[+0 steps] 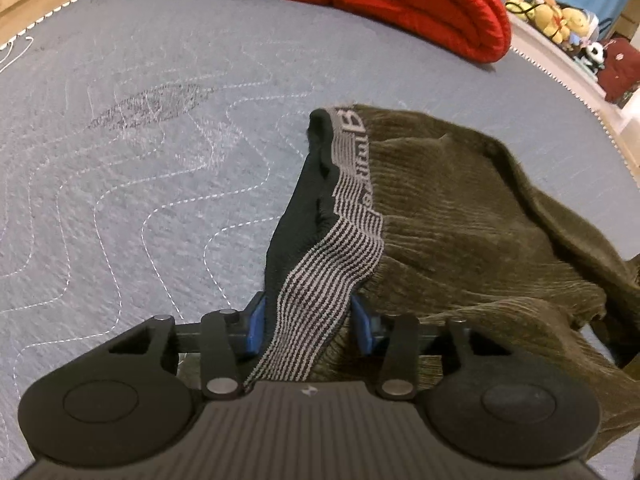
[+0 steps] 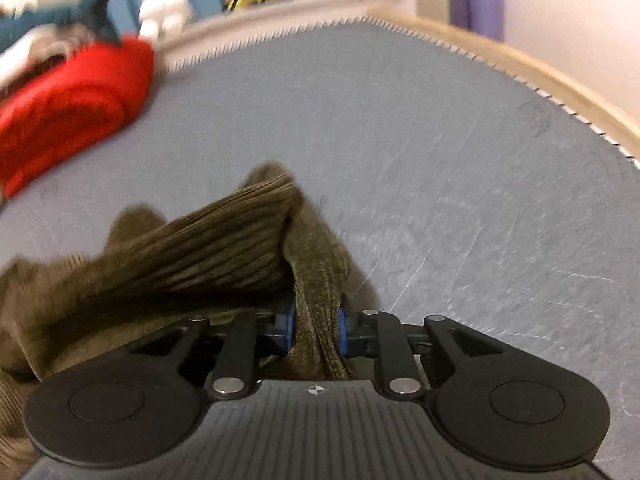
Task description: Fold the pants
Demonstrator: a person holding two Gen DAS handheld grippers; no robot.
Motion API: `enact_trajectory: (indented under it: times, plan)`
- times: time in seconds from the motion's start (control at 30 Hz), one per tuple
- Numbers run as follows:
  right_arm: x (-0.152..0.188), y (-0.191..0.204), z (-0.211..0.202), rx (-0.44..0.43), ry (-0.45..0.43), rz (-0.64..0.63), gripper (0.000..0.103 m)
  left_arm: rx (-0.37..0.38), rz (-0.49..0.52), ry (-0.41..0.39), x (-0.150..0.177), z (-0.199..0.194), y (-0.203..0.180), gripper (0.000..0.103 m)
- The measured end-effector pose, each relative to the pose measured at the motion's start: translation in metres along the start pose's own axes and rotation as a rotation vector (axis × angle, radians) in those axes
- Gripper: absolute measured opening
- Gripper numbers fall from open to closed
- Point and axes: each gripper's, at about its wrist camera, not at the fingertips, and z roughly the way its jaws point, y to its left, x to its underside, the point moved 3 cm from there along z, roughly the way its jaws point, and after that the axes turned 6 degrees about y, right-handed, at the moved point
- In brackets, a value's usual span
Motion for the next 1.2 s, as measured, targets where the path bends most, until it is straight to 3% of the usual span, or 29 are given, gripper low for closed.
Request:
enact_trajectory:
  times: [0.2,0.3,0.47,0.63,0.7,0.77,0.9,1.03,1.2]
  plan:
    - [-0.008,-0.003,-0.091,0.047,-0.306,0.180,0.018,0.058,-0.024,-0.032,-0.004,-0.019,0.003,0.039]
    - [0.000,-0.020,-0.115,0.126,-0.345,0.304,0.017,0.096,-0.032,-0.032,-0.001,-0.028,0.003,0.036]
    - [0.021,-0.052,-0.114,0.207,-0.237,0.467,0.017,0.122,-0.027,-0.043,0.006,-0.041,0.003,0.033]
    - [0.029,-0.056,-0.092,0.225,-0.102,0.396,0.018,0.129,-0.016,-0.030,0.012,-0.053,0.008,0.034]
    - [0.026,-0.056,-0.078,0.203,-0.022,0.354,0.027,0.119,0.007,-0.023,0.014,-0.052,0.004,0.036]
    - [0.032,-0.057,-0.064,0.103,0.050,0.313,0.057,0.128,-0.014,-0.011,0.014,-0.048,0.007,0.041]
    - [0.029,-0.079,-0.048,0.114,0.032,0.396,0.058,0.132,-0.047,0.018,0.008,-0.038,0.009,0.050]
    - [0.014,-0.103,-0.030,0.043,0.039,0.433,0.058,0.126,-0.038,0.035,0.005,-0.024,0.002,0.073]
    - [0.008,-0.109,0.004,-0.012,0.105,0.381,0.058,0.086,-0.019,0.061,0.000,-0.004,-0.006,0.074]
